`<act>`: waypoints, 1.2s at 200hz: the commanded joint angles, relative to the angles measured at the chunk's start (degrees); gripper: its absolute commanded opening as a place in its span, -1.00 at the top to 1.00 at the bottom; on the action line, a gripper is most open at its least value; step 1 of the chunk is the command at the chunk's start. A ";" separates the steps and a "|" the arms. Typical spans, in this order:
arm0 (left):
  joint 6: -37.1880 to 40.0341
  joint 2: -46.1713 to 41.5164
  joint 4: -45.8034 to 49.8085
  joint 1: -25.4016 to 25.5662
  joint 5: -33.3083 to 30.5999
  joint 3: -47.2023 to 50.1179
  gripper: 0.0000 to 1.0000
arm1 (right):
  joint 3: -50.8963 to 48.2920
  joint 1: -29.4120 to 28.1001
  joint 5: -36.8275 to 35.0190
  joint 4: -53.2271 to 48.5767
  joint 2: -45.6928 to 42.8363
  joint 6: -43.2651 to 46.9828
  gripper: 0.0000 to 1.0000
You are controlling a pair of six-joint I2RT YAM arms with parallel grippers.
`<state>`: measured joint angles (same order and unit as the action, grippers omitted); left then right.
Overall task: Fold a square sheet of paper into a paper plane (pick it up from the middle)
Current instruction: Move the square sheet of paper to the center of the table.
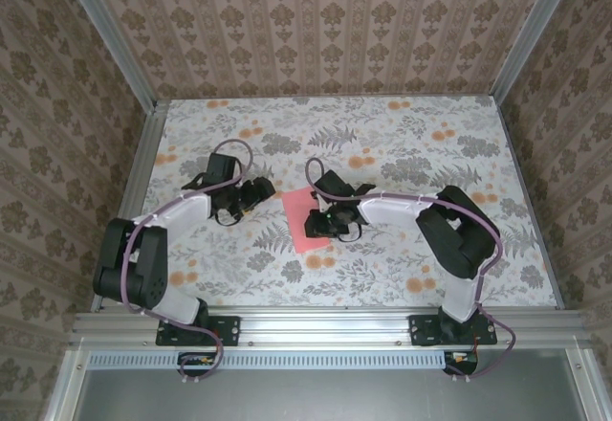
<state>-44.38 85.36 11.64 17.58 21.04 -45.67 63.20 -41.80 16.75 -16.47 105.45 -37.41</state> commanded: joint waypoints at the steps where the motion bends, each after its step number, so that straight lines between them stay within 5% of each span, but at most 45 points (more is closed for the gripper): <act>1: -0.24 -2.67 2.60 -0.18 0.15 2.60 -0.64 | 4.14 -0.06 -6.01 -6.13 -2.61 2.64 0.30; 105: -3.77 -4.94 3.48 4.03 1.27 5.13 -0.71 | 30.91 1.16 -13.70 -16.46 18.50 10.12 0.16; 240: -4.65 0.78 -0.87 9.87 6.96 2.78 -0.75 | 22.36 5.94 -13.96 -14.64 10.78 9.13 0.15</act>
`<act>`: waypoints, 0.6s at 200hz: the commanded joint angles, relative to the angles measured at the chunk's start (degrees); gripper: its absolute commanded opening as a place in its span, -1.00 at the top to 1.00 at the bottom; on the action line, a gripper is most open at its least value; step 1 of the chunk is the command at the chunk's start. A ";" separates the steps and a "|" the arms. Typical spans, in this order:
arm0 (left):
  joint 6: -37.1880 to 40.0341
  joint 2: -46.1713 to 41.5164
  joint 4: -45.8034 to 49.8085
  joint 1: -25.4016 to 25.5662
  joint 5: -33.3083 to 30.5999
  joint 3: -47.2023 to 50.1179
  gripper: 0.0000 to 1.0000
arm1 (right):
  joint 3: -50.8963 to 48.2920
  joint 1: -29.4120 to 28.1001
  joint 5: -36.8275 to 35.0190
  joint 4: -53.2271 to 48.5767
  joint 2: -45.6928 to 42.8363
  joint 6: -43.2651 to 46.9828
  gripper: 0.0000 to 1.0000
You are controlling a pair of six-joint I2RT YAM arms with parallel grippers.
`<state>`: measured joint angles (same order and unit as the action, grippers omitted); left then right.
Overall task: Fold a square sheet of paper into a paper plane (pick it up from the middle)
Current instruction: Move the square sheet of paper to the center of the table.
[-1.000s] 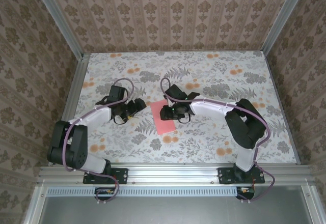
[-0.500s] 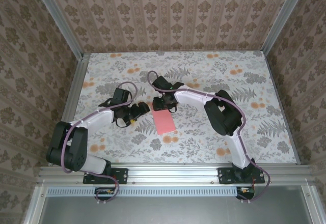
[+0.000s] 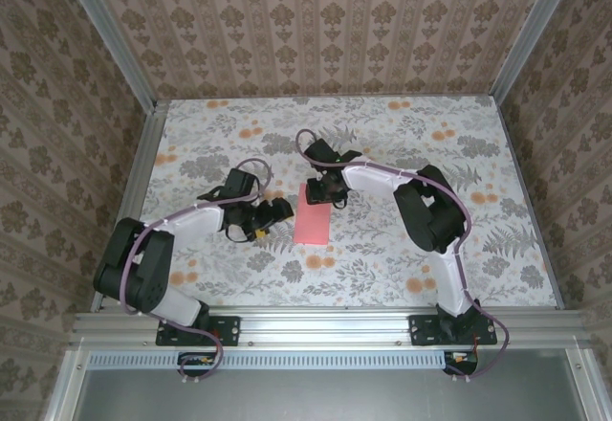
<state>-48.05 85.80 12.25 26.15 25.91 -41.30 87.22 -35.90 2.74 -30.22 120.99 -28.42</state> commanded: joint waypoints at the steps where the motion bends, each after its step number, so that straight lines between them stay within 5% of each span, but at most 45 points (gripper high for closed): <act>1: -0.98 0.34 -1.50 1.28 2.15 -1.59 -0.75 | -1.73 0.04 0.15 -0.85 -4.86 0.14 0.15; 63: -1.17 1.88 -2.84 1.97 4.19 -2.01 -0.56 | -6.11 -0.05 8.17 1.80 -5.08 -6.33 0.08; 120: -1.40 3.28 -3.68 2.33 8.13 -2.13 -0.34 | -6.96 1.06 7.48 -0.06 -2.18 -4.10 0.08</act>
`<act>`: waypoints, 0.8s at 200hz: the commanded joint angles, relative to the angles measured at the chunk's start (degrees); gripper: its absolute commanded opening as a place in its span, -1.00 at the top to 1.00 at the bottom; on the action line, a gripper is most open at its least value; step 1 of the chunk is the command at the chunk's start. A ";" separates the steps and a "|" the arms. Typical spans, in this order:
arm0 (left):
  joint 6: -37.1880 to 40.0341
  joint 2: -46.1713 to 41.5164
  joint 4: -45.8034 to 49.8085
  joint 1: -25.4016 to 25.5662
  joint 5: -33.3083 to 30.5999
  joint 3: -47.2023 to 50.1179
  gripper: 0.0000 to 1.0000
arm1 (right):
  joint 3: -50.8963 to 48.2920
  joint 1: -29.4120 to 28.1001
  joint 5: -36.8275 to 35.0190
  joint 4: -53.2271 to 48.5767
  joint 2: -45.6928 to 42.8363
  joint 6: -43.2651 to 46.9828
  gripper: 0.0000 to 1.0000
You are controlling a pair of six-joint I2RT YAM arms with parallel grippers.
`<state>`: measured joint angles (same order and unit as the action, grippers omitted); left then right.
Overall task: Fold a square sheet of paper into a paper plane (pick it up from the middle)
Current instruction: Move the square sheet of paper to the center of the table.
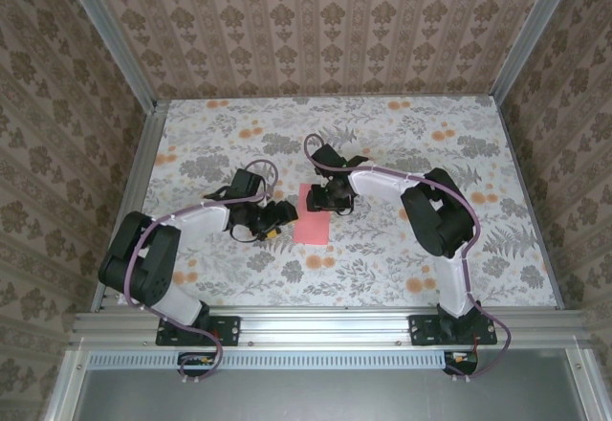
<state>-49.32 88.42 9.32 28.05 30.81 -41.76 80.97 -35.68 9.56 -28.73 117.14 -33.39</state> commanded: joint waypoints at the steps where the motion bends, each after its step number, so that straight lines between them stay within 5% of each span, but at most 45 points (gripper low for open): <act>1: -0.06 0.77 -0.77 0.42 3.31 -1.66 -0.34 | -0.72 0.90 0.65 -1.57 1.72 1.04 0.08; 73: 1.15 4.72 0.35 2.57 8.24 -4.28 -0.37 | -0.73 3.08 3.23 -1.73 2.41 7.70 0.08; 160: 1.51 7.89 2.16 4.11 8.48 -6.81 -0.36 | -4.99 6.39 15.99 7.98 -2.03 0.64 0.03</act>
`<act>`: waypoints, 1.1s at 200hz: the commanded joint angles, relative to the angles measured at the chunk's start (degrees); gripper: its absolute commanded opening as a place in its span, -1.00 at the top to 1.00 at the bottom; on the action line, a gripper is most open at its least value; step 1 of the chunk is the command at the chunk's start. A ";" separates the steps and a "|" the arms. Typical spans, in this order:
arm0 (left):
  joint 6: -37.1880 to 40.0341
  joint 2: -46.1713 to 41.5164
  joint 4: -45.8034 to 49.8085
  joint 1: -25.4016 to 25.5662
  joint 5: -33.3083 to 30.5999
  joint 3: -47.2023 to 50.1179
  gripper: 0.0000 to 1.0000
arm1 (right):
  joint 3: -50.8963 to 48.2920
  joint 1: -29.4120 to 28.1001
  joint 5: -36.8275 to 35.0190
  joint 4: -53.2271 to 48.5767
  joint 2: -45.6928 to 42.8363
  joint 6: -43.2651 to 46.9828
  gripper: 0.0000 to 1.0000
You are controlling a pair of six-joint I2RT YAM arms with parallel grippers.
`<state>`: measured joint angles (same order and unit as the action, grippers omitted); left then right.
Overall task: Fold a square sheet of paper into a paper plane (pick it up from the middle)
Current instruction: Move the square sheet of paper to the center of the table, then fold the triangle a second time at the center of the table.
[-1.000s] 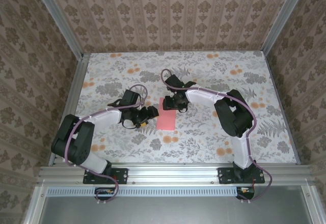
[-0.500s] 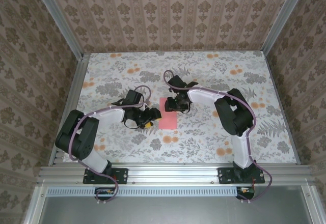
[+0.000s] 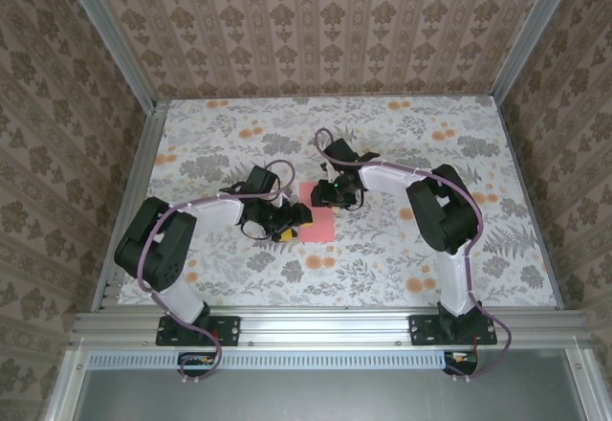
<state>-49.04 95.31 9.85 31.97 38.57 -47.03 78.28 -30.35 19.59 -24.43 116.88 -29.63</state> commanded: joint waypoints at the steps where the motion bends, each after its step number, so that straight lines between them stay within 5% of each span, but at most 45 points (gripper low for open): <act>1: 1.22 0.97 1.70 0.20 0.63 -1.56 -0.37 | -2.37 1.11 6.01 3.81 -1.89 -3.14 0.03; 220: 1.14 2.42 3.79 1.15 -0.22 -2.47 -0.43 | 5.51 2.93 -5.71 -0.98 6.64 -3.57 0.06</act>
<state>-48.25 96.77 12.86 32.62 37.56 -48.31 83.55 -27.62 16.40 -22.09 120.79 -31.94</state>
